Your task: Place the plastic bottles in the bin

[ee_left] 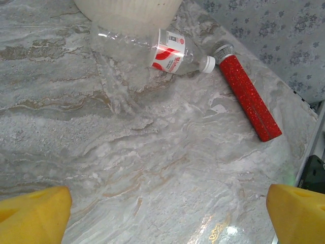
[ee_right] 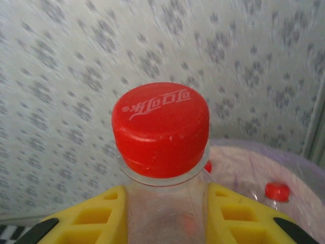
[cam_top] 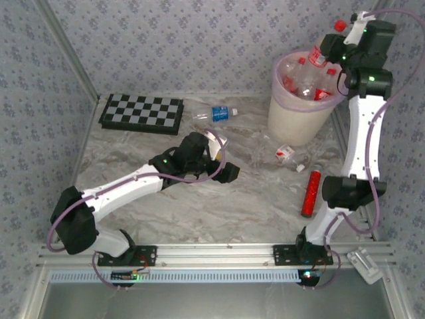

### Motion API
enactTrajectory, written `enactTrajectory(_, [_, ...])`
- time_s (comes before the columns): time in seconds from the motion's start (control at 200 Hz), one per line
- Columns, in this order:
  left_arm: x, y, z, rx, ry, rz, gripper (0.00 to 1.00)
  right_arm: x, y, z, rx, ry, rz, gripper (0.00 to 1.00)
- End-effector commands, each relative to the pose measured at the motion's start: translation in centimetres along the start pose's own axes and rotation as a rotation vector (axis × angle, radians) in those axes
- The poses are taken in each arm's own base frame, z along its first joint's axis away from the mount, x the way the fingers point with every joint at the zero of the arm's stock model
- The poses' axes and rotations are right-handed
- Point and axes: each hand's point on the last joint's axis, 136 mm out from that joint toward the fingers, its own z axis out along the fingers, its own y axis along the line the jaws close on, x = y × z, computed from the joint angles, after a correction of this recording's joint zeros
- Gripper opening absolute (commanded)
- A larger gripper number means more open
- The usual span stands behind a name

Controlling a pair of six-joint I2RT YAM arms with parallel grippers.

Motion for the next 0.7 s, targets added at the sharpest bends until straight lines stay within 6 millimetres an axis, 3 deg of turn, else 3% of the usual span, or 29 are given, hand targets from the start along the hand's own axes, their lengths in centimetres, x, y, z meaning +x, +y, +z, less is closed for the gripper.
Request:
enactTrajectory(0.0, [0.1, 0.7, -0.5, -0.030, 0.003, -0.023, 0.98, 2.4, -0.5, 1.8, 0.041, 0.078, -0.041, 0.00])
enactTrajectory(0.175, [0.5, 1.0, -0.6, -0.039, 0.010, -0.026, 0.98, 8.4, -0.2, 5.2, 0.031, 0.257, -0.065, 0.00])
enactTrajectory(0.36, [0.5, 1.3, -0.5, -0.047, 0.015, -0.032, 0.98, 15.2, -1.3, 8.2, 0.078, 0.459, -0.058, 0.00])
enactTrajectory(0.695, [0.7, 1.9, -0.5, -0.064, 0.023, -0.044, 0.97, 24.1, -2.5, 11.3, 0.133, 0.705, -0.028, 0.00])
